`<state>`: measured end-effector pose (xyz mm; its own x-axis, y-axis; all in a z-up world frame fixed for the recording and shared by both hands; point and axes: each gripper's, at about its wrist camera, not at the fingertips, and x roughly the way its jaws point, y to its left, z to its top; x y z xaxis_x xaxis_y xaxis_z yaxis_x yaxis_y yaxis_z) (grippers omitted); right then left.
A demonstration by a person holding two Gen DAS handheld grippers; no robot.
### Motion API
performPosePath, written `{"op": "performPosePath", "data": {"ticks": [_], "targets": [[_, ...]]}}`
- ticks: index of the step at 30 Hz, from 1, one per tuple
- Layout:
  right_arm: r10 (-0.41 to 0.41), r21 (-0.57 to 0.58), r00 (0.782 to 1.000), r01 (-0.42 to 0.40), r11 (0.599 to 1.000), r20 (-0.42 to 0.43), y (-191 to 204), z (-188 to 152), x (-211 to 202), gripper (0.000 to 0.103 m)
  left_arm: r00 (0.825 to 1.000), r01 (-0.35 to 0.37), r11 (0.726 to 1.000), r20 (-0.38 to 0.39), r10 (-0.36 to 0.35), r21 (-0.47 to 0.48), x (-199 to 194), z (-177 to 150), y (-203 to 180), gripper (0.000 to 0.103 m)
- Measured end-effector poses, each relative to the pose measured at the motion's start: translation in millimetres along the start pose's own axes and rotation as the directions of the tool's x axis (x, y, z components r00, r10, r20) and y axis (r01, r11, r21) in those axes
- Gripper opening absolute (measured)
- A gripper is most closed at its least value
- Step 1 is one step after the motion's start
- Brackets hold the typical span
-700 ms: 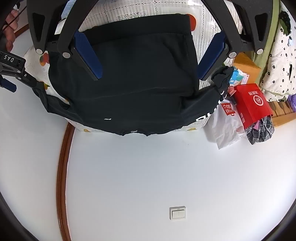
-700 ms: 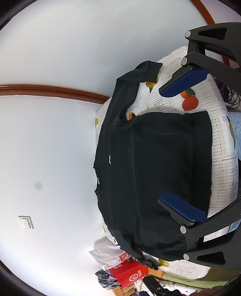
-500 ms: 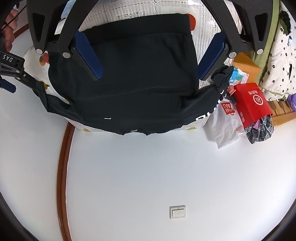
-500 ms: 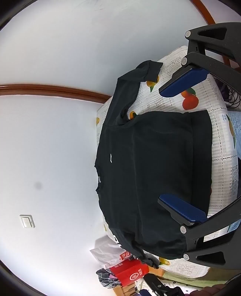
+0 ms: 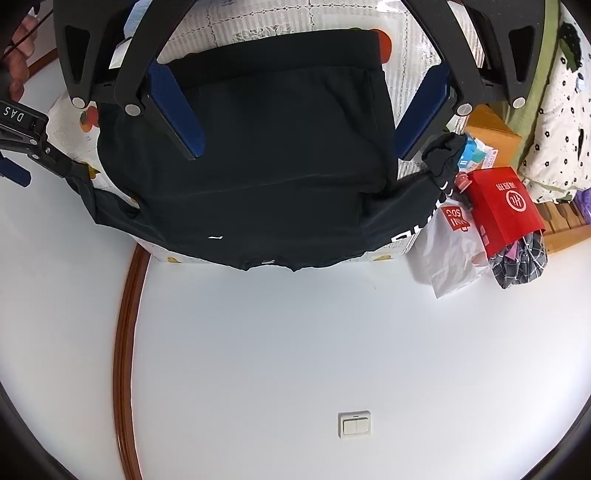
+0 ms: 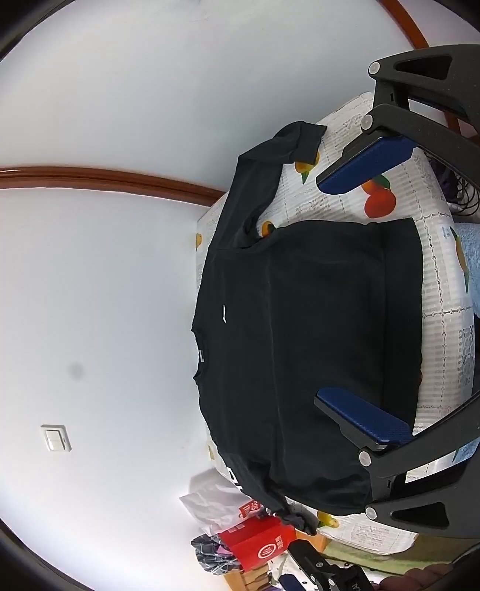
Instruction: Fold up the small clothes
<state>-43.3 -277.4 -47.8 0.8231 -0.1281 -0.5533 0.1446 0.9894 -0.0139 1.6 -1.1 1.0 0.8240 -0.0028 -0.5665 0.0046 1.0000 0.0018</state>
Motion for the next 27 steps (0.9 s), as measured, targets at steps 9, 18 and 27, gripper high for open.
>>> {"op": "performPosePath", "data": {"ticks": [9,18,27], "targets": [[0.011,0.007,1.0,-0.011,1.0,0.001,-0.3,0.5,-0.3,0.103,1.0,0.0,1.0,0.0,0.0,-0.006,0.2,-1.1,4.4,0.103],[0.014,0.011,1.0,-0.014,1.0,0.0,-0.5,-0.9,0.3,0.103,1.0,0.006,1.0,-0.004,-0.006,-0.008,1.1,-5.6,4.0,0.103],[0.017,0.01,1.0,-0.017,1.0,0.003,1.1,-1.2,-0.3,0.103,1.0,0.004,1.0,-0.002,-0.004,0.003,-1.1,-7.5,2.2,0.103]]}}
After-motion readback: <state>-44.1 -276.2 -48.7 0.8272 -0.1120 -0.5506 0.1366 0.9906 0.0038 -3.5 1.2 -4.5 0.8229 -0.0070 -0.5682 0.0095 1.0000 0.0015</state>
